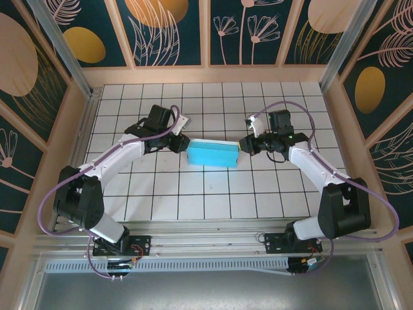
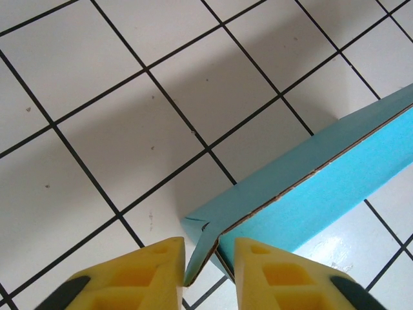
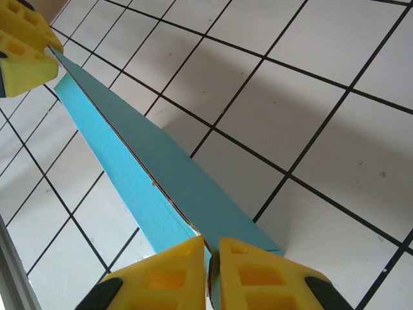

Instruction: Fold the paper box

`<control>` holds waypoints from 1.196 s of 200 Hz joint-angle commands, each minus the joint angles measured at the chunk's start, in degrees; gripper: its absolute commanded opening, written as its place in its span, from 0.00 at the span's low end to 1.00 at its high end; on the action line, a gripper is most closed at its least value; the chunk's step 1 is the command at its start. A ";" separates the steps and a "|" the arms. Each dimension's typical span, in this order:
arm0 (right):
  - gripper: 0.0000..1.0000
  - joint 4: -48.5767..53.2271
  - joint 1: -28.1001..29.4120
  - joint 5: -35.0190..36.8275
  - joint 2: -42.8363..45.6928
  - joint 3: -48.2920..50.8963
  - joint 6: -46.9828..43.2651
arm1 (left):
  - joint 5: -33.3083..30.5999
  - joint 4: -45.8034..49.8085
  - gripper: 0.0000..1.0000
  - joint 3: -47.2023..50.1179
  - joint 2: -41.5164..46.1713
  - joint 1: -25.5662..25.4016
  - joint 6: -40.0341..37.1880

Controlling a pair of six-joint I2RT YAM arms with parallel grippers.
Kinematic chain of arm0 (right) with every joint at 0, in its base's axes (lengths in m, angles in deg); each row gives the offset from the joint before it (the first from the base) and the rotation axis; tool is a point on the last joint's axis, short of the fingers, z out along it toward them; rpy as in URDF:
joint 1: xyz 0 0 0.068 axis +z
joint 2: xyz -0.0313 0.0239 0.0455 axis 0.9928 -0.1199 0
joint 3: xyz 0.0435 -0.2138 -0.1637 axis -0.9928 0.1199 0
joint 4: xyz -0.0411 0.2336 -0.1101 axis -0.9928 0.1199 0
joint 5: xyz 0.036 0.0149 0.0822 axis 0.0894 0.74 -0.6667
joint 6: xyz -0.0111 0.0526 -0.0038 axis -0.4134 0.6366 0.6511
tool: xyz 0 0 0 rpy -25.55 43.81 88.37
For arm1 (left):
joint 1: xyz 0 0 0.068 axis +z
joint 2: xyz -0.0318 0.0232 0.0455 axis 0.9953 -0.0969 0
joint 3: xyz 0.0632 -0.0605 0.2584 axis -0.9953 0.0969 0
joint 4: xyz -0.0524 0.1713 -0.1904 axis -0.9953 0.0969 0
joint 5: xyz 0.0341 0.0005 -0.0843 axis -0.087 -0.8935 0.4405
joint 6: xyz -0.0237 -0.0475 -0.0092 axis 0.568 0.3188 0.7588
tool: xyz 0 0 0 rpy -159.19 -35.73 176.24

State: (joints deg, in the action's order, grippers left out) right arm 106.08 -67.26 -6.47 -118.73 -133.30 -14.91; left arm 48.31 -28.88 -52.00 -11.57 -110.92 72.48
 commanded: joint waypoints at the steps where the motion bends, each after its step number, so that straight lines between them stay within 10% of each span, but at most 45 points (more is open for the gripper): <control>1: 0.12 1.42 0.76 0.69 0.52 0.67 0.02 | 1.30 0.37 0.21 -1.14 -0.08 0.20 0.18; 104: 0.13 -0.58 1.93 4.66 -0.28 0.67 6.78 | 6.93 -2.52 0.00 1.15 1.94 0.20 5.97; 239: 0.07 -3.94 6.83 12.36 -0.05 1.84 13.24 | 12.24 -10.55 0.00 6.50 5.67 0.20 24.87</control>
State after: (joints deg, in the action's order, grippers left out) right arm 101.67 -63.10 6.12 -118.73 -133.30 -4.55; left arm 55.05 -32.61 -47.15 -6.98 -110.24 91.99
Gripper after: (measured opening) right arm 0.074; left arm 0.043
